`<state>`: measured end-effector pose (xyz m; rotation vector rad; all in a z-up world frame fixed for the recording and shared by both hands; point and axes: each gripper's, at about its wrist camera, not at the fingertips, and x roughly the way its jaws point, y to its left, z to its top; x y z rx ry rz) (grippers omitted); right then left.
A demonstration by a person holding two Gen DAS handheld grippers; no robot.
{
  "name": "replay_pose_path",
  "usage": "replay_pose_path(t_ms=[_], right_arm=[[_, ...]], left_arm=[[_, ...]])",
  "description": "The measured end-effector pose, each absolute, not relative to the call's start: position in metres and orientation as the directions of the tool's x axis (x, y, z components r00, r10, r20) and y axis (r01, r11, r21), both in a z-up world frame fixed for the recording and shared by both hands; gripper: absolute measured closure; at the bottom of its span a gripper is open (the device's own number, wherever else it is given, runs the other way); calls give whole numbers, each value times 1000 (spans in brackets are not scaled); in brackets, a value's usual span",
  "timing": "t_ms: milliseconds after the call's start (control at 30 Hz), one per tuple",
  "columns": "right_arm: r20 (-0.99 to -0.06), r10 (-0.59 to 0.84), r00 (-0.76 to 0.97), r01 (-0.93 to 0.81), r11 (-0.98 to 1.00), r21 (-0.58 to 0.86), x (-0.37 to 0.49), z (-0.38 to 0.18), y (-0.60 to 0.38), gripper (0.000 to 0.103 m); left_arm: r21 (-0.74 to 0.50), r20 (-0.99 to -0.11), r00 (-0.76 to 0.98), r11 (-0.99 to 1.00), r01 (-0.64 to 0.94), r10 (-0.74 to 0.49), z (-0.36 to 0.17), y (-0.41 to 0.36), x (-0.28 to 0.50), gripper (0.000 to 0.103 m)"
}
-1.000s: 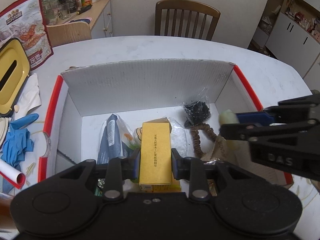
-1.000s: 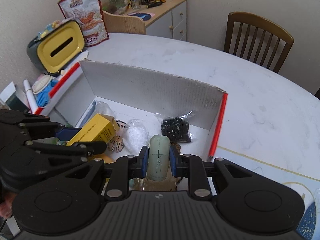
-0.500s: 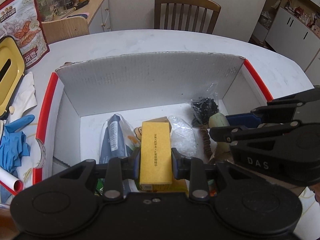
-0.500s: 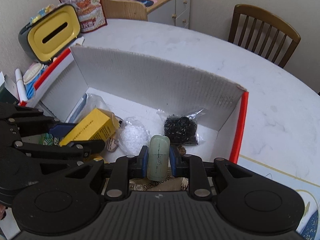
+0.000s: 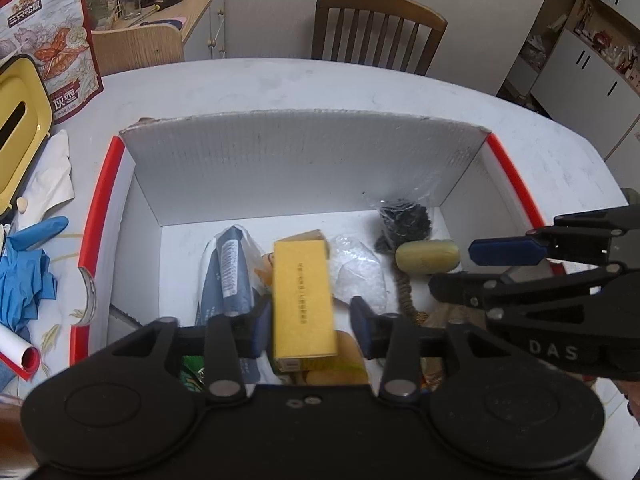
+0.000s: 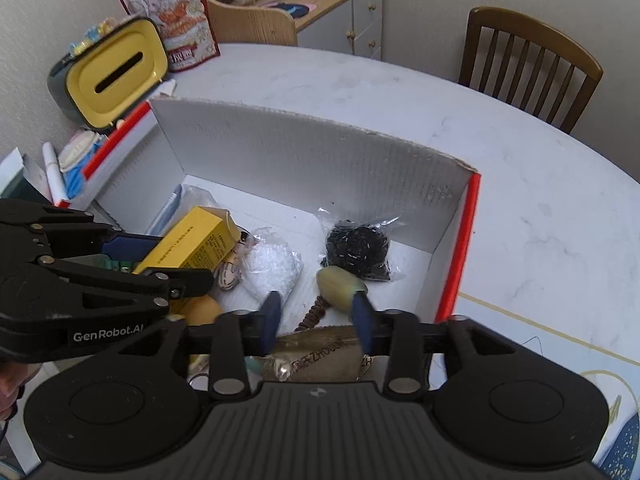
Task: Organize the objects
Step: 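Open both grippers to drop the yellow box and eraser into the box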
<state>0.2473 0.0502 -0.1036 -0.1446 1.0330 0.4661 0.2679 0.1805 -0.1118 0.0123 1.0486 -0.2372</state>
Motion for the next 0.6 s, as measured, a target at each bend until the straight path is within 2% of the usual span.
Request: replay_pose_path(t_ms=[300, 367, 400, 600], right_arm=[[-805, 374, 461, -440, 884, 159, 224, -71, 32, 56], [-792, 387, 472, -448, 879, 163, 216, -64, 27, 52], [-785, 393, 479, -451, 877, 164, 211, -60, 26, 49], [-745, 435, 505, -467, 864, 188, 186, -42, 17, 48]], left_arm=[[-101, -829, 524, 974, 202, -195, -89, 176, 249, 48], [-96, -821, 538, 975, 202, -192, -83, 176, 243, 46], [-92, -816, 546, 975, 200, -189, -80, 176, 239, 41], [-88, -782, 593, 976, 198, -191, -60, 175, 218, 38]])
